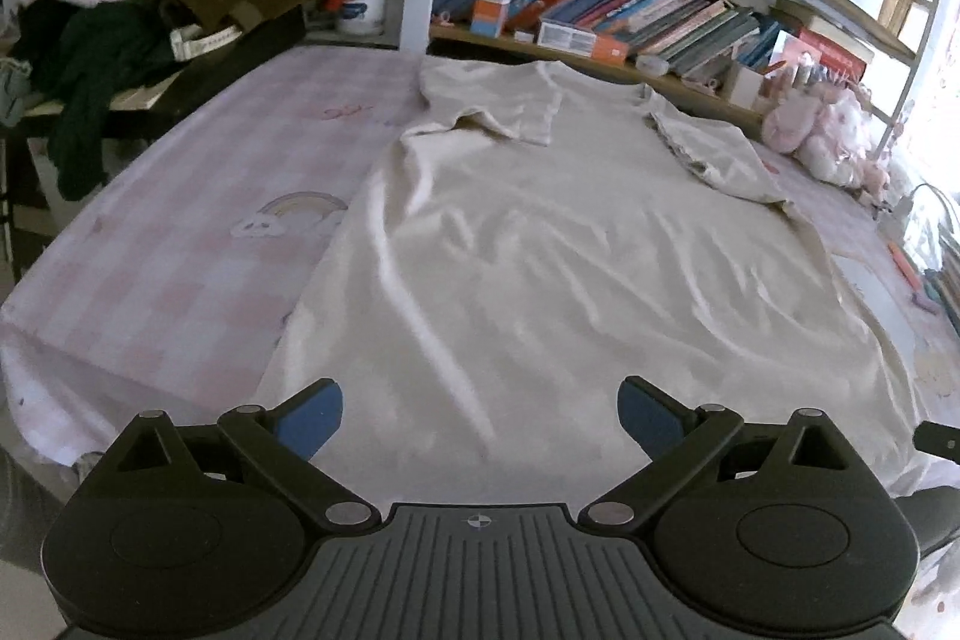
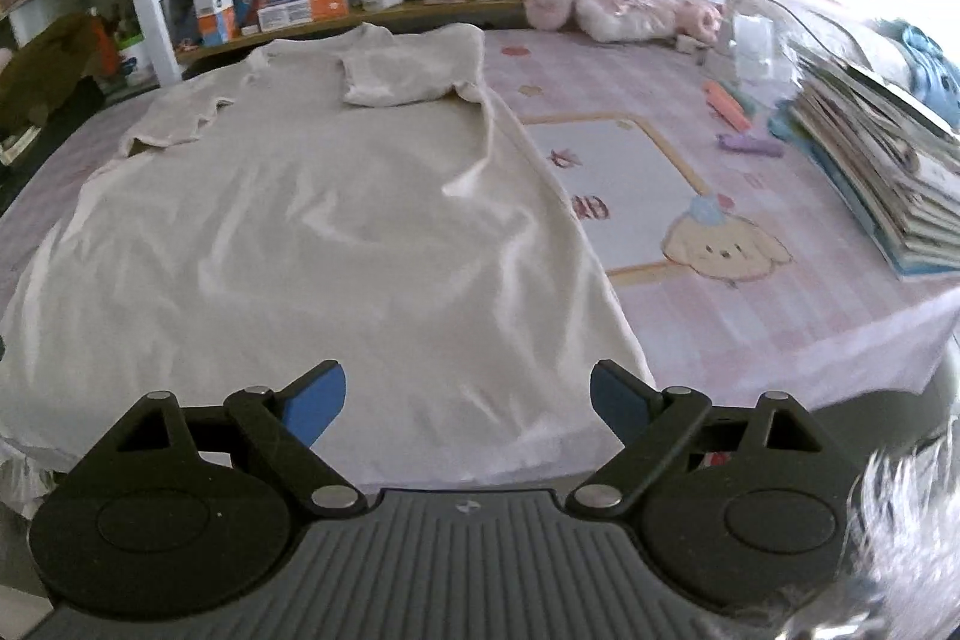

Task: Fold clothes
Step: 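Grasp the shirt hem corners with the left and right grippers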

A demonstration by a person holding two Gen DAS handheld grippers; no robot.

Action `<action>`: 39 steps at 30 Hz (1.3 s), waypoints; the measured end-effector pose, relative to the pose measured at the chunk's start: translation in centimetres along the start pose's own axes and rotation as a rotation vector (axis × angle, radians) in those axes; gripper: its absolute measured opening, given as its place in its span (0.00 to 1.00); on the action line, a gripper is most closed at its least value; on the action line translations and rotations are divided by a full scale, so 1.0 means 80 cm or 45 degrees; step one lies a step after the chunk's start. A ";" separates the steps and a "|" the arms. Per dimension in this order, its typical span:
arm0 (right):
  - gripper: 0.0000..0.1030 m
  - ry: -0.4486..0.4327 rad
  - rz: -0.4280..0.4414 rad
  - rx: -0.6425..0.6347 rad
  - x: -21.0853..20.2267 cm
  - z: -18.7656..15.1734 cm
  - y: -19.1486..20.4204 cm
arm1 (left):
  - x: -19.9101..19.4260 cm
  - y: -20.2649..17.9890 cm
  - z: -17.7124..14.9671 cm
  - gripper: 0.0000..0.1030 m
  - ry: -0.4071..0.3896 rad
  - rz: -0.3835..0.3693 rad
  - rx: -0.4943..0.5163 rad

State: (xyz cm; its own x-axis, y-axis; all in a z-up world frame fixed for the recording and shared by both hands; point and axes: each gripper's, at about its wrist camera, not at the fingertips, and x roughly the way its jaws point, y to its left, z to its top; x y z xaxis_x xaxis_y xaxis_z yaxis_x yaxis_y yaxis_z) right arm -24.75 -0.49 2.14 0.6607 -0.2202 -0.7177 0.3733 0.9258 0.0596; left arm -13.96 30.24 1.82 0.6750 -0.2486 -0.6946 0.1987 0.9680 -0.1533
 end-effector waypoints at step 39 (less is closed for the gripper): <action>0.85 0.358 0.260 0.572 0.081 0.014 -0.156 | 0.041 0.160 0.016 0.95 0.263 -0.093 -0.413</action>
State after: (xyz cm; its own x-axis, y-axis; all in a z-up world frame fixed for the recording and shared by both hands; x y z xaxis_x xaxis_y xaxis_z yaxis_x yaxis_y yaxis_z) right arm -24.35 -13.81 -2.48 0.5726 0.0968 -0.8141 0.5372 0.7057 0.4618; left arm -8.30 41.78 -1.50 0.5034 -0.3372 -0.7956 -0.0163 0.9169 -0.3989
